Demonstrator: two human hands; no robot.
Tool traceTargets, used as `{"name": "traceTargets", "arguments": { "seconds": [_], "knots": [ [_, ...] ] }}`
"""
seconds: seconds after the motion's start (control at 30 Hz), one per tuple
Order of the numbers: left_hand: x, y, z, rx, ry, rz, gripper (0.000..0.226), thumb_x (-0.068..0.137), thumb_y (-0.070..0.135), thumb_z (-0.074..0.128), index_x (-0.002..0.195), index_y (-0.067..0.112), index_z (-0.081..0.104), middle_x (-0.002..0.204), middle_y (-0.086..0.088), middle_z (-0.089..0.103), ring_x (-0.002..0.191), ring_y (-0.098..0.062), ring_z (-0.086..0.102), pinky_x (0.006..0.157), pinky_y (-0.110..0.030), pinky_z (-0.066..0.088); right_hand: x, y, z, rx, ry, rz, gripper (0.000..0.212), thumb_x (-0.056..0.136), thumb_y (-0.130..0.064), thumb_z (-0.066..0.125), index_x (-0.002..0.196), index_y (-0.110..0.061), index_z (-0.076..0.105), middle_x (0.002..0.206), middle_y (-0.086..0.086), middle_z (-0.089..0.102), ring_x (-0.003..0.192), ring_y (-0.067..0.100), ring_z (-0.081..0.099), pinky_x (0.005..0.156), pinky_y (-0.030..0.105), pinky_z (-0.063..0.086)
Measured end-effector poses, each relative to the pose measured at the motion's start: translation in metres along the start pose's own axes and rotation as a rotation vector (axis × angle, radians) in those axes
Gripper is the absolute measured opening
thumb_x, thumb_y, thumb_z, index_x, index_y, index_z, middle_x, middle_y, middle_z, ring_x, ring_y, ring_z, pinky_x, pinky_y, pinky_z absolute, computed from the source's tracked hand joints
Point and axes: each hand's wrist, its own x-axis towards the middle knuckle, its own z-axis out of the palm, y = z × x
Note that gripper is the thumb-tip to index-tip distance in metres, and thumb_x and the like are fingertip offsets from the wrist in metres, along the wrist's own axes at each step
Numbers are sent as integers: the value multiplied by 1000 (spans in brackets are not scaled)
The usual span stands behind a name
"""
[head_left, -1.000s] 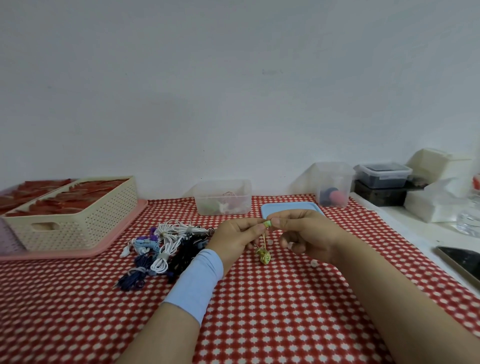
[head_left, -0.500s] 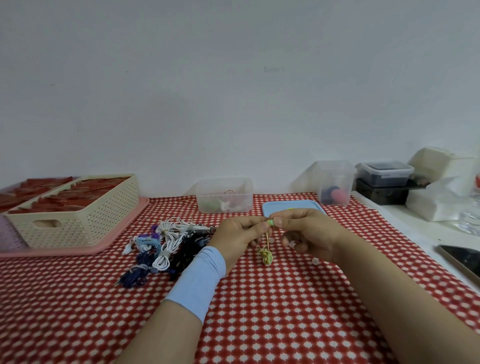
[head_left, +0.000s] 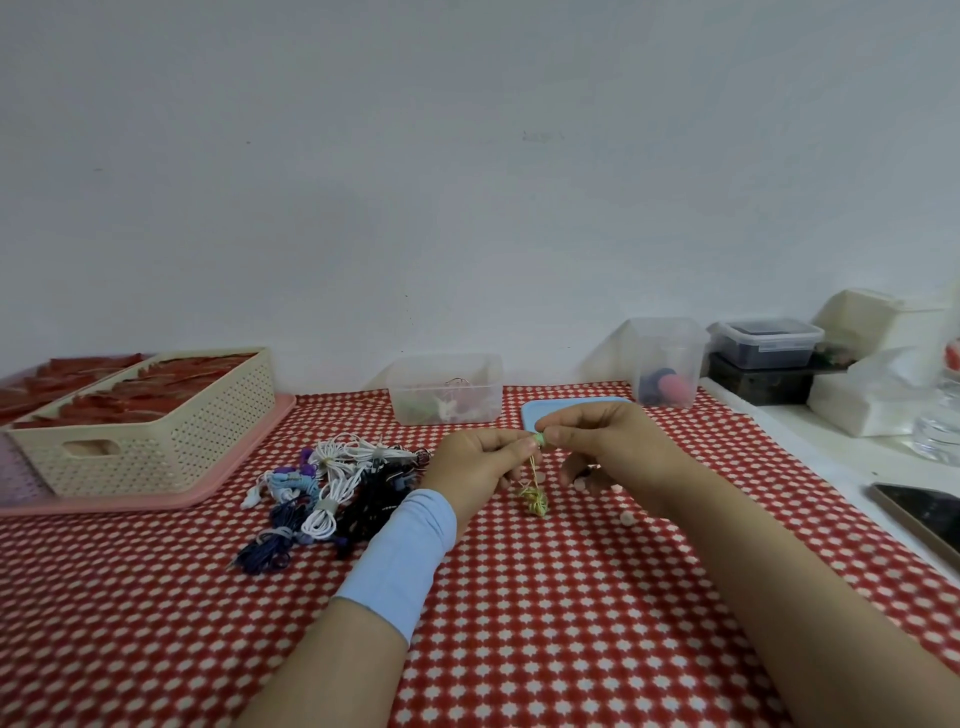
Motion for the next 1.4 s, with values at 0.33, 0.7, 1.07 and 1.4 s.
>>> {"name": "traceTargets", "arguments": {
  "seconds": [0.33,0.7,1.07,1.4],
  "knots": [
    [-3,1,-1,-149,-69,-154,8,89,17,71,87,13,77,65,3,69,61,-10,56,56,-21,47,2,4,-2,-338,21,-186,9,82,-15,82,90,-18,82,76,-4,77,54,13,63,48,16,46],
    [-4,1,-3,-202,-124,-213,11,91,15,68,92,7,75,75,-1,73,59,-9,55,53,-18,47,1,2,-5,-383,-14,-246,8,83,-16,81,90,-22,81,82,-9,77,62,26,69,59,30,59],
    [-4,-1,-3,96,22,66,15,81,14,78,92,24,73,89,10,75,80,1,70,69,-11,50,-1,3,3,-155,37,-148,7,85,-11,79,91,-14,78,70,1,75,55,12,66,52,28,54],
    [-3,-1,-2,239,92,208,16,78,15,81,89,24,74,86,19,70,79,13,63,67,-2,45,-2,4,8,-28,32,-8,9,91,-16,73,90,-10,79,78,1,77,57,16,64,46,25,46]
  ]
}}
